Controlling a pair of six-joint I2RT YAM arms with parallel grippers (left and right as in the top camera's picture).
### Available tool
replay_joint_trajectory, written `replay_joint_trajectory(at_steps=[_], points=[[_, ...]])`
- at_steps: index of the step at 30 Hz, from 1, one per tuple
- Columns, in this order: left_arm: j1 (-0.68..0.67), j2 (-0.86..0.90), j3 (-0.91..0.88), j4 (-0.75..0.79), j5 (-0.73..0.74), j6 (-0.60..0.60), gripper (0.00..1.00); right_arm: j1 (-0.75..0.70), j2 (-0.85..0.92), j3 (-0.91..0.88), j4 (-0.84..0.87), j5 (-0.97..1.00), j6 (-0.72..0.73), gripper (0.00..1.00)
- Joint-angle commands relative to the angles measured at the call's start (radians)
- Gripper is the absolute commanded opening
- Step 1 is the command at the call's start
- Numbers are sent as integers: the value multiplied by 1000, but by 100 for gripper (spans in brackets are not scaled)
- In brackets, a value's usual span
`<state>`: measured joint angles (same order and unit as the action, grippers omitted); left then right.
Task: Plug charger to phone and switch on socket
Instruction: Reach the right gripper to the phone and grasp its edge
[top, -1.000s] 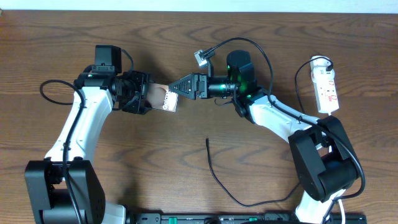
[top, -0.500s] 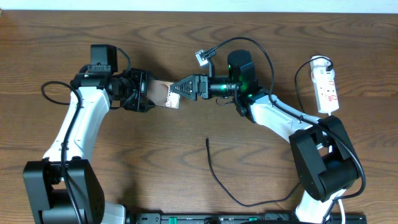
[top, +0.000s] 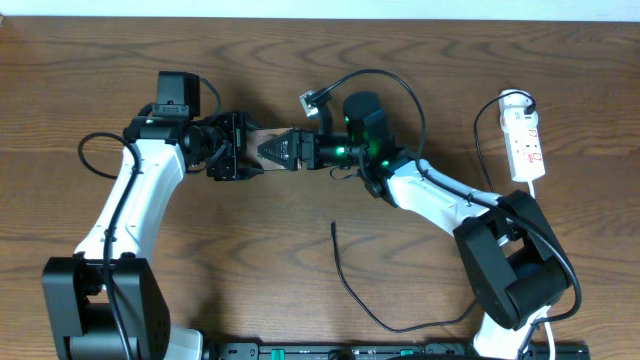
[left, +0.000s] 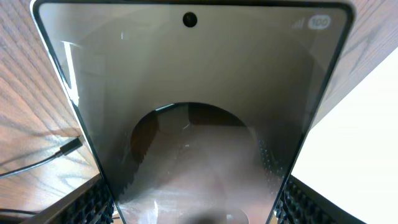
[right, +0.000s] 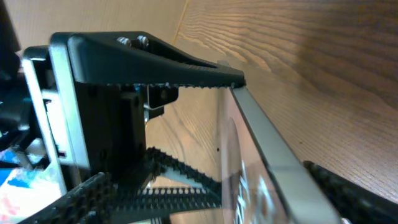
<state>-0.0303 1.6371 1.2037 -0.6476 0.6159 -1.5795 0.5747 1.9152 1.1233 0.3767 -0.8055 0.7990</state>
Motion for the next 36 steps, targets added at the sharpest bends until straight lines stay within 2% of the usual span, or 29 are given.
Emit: replay_joint_trajectory(at_steps=[1, 7, 21, 31, 36], points=[[-17, -3, 5, 2, 24, -31, 7, 13, -5, 7, -8, 47, -16, 85], [-42, -3, 5, 2, 24, -31, 7, 14, -5, 7, -60, 75, -20, 63], [-68, -3, 5, 2, 24, -30, 7, 14, -5, 7, -72, 74, -23, 43], [-68, -3, 5, 3, 23, -30, 7, 14, -5, 7, -82, 74, -23, 24], [-68, -3, 5, 3, 23, -30, 7, 15, -5, 7, -82, 74, -23, 19]])
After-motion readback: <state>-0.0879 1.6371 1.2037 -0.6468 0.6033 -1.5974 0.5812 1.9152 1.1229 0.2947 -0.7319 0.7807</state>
